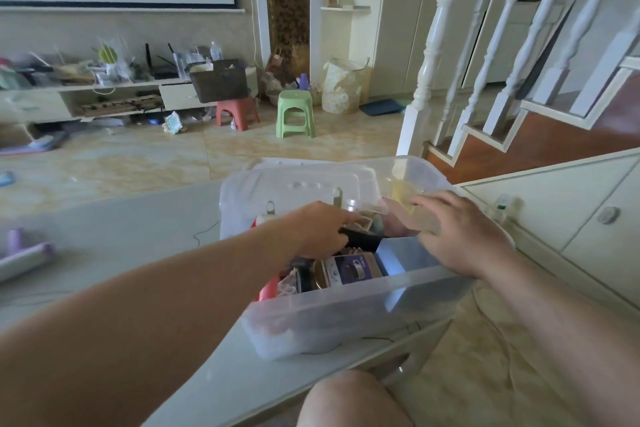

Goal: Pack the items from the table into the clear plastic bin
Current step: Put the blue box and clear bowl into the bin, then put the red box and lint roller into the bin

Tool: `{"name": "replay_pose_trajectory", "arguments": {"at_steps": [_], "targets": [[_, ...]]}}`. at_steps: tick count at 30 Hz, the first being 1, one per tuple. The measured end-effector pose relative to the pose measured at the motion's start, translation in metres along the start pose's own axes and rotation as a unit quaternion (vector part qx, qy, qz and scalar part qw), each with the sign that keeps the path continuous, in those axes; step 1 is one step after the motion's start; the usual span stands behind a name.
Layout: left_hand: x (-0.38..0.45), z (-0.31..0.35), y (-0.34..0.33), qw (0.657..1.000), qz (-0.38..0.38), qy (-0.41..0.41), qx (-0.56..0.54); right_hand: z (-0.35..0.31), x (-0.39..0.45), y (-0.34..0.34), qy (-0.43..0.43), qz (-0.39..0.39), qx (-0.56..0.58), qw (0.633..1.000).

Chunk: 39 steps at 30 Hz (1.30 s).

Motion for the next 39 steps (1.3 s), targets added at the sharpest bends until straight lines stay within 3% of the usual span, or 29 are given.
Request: {"name": "replay_pose_trajectory", "arguments": {"at_steps": [2, 5, 9, 11, 15, 21, 29, 34, 39], "targets": [[-0.028, -0.011, 0.007, 1.0, 0.008, 0.0, -0.018, -0.003, -0.002, 0.002, -0.001, 0.014, -0.006, 1.0], [-0.079, -0.046, 0.035, 0.995, 0.094, 0.014, -0.038, -0.001, -0.004, 0.003, -0.007, 0.04, -0.021, 0.999], [-0.171, -0.132, 0.057, 0.982, 0.173, 0.069, -0.014, -0.006, 0.024, -0.011, 0.011, 0.083, -0.061, 0.995], [-0.22, -0.185, 0.058, 0.974, 0.184, 0.128, -0.004, -0.076, 0.029, -0.008, 0.055, 0.106, -0.024, 0.993], [-0.313, -0.286, 0.051, 0.951, 0.185, 0.248, 0.016, -0.275, 0.012, -0.016, 0.24, 0.133, 0.075, 0.959], [-0.414, -0.421, 0.03, 0.898, 0.188, 0.398, -0.014, -0.469, 0.025, -0.106, 0.371, 0.013, 0.094, 0.924], [-0.428, -0.575, 0.007, 0.845, 0.163, 0.509, -0.019, -0.608, 0.097, -0.266, 0.367, -0.168, 0.043, 0.914], [-0.4, -0.665, 0.004, 0.826, 0.15, 0.543, 0.012, -0.679, 0.156, -0.349, 0.357, -0.202, -0.012, 0.912], [-0.374, -0.723, -0.007, 0.82, 0.154, 0.551, 0.021, -0.721, 0.19, -0.4, 0.368, -0.184, -0.042, 0.91]]}}
Point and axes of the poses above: each hand's wrist, its own x-axis towards the middle knuckle, its own y-axis out of the back of the hand, z = x × y, the point moved 8 cm from there along x, towards the middle knuckle, and after that the axes turned 5 degrees about y, right-handed, at the moved point
